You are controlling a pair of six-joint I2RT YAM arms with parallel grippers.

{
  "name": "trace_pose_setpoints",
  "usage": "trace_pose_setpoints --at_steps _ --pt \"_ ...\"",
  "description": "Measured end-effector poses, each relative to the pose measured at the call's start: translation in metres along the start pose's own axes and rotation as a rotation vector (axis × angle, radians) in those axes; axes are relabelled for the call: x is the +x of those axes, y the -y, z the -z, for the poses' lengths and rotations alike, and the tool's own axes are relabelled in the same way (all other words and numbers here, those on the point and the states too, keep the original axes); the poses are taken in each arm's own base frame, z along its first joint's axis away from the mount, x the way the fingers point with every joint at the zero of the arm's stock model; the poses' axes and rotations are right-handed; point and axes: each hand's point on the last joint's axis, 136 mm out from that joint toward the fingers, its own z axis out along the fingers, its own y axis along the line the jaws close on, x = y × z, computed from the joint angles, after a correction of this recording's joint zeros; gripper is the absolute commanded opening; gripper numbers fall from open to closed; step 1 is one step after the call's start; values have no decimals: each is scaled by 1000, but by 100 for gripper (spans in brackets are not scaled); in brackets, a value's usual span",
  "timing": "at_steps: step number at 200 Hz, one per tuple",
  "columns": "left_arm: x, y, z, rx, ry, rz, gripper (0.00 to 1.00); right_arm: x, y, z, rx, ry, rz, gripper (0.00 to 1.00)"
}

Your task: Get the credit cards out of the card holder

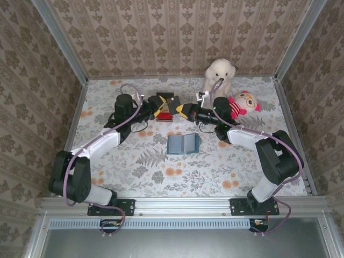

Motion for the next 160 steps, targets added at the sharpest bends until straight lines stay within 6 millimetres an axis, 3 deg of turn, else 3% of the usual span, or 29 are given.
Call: trace_pose_setpoints --at_steps 39,64,89,123,160 --pt "-21 -50 41 -230 39 0 89 -3 38 -1 228 -23 144 0" --pt "-32 -90 68 -385 60 2 100 -15 32 -4 309 -34 296 0" --pt "-36 -122 92 -515 57 -11 100 -27 27 -8 356 -54 454 0" --pt "-36 -142 108 -612 31 -45 100 -43 34 -20 420 -115 649 0" --pt "-30 -149 111 -647 -14 -78 100 -62 31 -40 430 -194 894 0"
